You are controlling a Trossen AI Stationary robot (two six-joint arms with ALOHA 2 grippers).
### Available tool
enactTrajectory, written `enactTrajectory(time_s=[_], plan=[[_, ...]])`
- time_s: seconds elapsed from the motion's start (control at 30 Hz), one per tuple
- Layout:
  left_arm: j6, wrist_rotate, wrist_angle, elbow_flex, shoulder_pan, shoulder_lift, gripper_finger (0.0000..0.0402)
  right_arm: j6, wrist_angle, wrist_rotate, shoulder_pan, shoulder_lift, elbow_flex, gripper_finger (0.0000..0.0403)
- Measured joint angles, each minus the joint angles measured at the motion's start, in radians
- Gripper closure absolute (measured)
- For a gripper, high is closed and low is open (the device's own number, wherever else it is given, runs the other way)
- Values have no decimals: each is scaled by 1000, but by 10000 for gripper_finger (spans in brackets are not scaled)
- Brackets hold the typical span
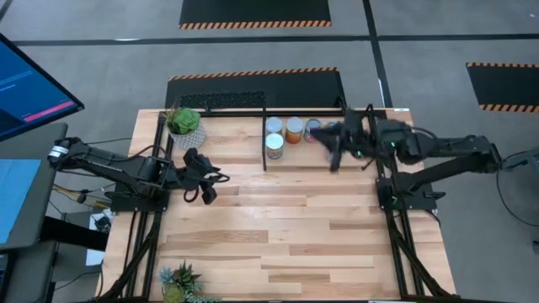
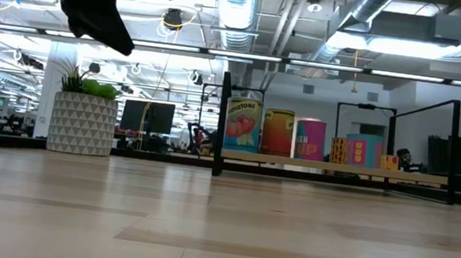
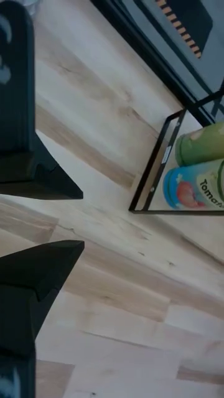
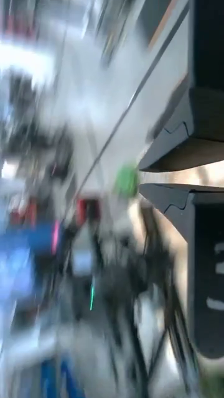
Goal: Pick and place cans onto a shelf
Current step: Adjust the cans
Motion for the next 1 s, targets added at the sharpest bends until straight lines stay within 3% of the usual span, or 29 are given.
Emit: enactTrajectory(time_s=[0.17, 0.5, 0.63, 0.8, 1.0], plan=[[-29, 7, 0, 0, 16, 0, 297, 11, -119, 42, -173, -4, 8, 337], [-14, 25, -1, 0, 54, 0, 297, 35, -592, -296, -553, 132, 172, 337], [-15, 25, -1, 0, 69, 0, 297, 57, -726, -342, -674, 221, 177, 337], [-16, 26, -1, 0, 70, 0, 297, 147, -828, -358, -744, 308, 177, 337], [-16, 30, -1, 0, 70, 1, 297, 149, -884, -369, -738, 400, 177, 340]])
